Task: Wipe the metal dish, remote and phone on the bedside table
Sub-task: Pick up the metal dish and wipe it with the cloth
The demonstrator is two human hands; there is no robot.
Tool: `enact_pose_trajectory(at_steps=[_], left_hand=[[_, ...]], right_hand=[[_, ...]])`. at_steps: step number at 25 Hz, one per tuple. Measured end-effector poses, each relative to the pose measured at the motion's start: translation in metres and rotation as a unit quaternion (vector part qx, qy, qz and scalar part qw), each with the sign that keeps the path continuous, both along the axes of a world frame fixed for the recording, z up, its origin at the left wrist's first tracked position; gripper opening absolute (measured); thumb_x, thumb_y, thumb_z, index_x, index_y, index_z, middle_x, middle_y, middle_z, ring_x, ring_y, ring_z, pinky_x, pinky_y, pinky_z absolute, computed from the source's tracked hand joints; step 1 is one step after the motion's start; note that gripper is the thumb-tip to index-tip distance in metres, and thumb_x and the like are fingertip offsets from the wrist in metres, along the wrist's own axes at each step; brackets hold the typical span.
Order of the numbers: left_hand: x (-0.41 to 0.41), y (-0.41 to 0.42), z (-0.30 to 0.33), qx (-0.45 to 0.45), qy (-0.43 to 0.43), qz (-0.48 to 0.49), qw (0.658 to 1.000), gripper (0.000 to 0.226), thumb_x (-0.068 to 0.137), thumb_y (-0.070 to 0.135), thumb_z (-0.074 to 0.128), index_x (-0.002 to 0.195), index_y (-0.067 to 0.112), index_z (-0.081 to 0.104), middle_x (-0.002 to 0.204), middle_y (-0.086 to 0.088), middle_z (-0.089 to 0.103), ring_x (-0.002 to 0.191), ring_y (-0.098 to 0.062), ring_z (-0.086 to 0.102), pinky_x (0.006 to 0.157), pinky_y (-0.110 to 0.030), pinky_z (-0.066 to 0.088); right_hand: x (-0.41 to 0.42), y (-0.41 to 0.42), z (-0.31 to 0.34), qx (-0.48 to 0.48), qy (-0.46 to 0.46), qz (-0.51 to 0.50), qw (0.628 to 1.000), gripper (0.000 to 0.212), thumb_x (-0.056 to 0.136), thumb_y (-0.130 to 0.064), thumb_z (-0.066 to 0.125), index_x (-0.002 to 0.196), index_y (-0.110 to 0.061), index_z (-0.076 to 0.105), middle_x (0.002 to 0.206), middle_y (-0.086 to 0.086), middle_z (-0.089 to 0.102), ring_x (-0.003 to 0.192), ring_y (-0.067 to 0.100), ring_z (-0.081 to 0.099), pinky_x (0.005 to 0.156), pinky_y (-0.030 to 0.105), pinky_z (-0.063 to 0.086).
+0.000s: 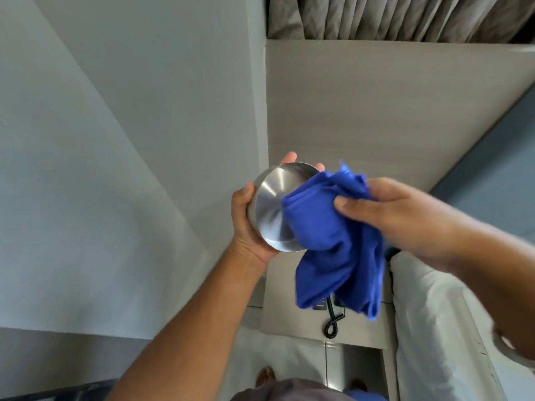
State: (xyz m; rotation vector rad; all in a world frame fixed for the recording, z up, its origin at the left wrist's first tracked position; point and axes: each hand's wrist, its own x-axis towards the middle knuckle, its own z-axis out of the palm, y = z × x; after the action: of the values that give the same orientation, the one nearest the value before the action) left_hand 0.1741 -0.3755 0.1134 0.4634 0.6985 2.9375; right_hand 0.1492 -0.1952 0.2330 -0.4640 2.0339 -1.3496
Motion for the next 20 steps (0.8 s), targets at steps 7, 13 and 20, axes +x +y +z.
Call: enact_pose_trajectory(at_steps=[7, 13, 20], left_hand=[[-0.011, 0.003, 0.016, -0.063, 0.023, 0.027, 0.997, 0.096, 0.074, 0.049, 0.073, 0.152, 0.012, 0.031, 0.149, -0.028, 0.040, 0.129, -0.044, 0.039, 0.107, -0.055, 0.033], [-0.024, 0.046, 0.017, -0.069, 0.005, 0.077, 0.995, 0.092, 0.081, 0.050, 0.064, 0.156, 0.014, 0.025, 0.162, -0.032, 0.009, 0.138, -0.045, 0.018, 0.116, -0.060, 0.005], [-0.025, 0.074, 0.017, 0.076, -0.098, 0.096, 0.988, 0.074, 0.089, 0.066, 0.042, 0.138, 0.011, 0.054, 0.152, -0.022, 0.040, 0.140, -0.039, 0.036, 0.110, -0.057, 0.030]], right_hand=[[0.011, 0.021, 0.039, 0.135, 0.454, -0.001, 0.881, 0.014, 0.080, -0.030, 0.044, 0.084, -0.023, 0.056, 0.063, -0.003, 0.060, 0.060, 0.021, 0.054, 0.055, 0.036, 0.046], [0.007, 0.019, -0.003, 0.244, 0.487, 0.253, 0.799, 0.015, 0.080, -0.024, 0.051, 0.070, -0.031, 0.042, 0.068, -0.010, 0.051, 0.070, 0.020, 0.048, 0.061, 0.030, 0.030], [-0.087, 0.069, 0.011, -0.017, 0.077, -0.004, 0.997, 0.028, 0.089, -0.023, 0.054, 0.079, 0.003, 0.058, 0.066, 0.009, 0.057, 0.061, 0.018, 0.052, 0.061, 0.035, 0.041]])
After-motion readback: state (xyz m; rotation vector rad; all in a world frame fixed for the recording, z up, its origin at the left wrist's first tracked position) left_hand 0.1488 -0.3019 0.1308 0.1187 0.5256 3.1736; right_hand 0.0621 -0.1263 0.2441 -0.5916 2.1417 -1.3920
